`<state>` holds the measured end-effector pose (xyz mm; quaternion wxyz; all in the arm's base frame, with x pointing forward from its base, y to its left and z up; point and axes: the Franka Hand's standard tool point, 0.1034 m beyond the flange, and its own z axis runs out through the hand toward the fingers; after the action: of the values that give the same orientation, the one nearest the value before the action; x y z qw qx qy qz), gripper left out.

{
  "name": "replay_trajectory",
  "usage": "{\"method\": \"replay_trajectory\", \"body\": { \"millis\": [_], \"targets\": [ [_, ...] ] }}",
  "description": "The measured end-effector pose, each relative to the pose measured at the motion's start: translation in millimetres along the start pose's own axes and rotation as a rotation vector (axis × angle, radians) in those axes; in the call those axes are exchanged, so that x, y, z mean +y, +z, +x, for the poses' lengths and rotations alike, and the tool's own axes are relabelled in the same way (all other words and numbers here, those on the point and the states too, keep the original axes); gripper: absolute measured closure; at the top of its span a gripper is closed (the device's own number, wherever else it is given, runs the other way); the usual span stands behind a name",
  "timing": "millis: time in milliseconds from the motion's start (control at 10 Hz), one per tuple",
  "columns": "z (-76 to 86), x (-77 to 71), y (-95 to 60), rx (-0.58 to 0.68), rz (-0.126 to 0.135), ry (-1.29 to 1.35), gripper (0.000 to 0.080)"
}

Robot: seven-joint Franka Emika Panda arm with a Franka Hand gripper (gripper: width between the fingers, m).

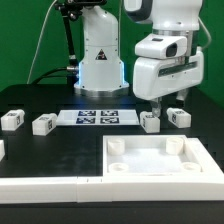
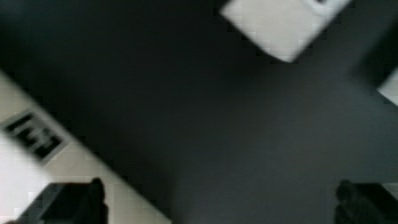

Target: Assemble one leg

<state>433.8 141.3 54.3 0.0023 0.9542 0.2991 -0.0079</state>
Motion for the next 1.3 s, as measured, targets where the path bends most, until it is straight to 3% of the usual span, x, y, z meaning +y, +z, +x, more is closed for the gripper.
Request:
{"method": "replay_trajectory", "body": {
  "millis": [300,700,1000,1300],
  "targets": [
    [2.7,-24.6,2.0,-0.005,0.031,0.273,0.0150],
    [2.7,-26.9,2.6,-0.026,0.037,0.289,0.0150],
    [-9.1,-47.5,13.8,-0.250,0.043,0.299,0.0150],
    [-18.2,-50.9,21.0,-0.547,0.062,0.289,0.0150]
  ]
}}
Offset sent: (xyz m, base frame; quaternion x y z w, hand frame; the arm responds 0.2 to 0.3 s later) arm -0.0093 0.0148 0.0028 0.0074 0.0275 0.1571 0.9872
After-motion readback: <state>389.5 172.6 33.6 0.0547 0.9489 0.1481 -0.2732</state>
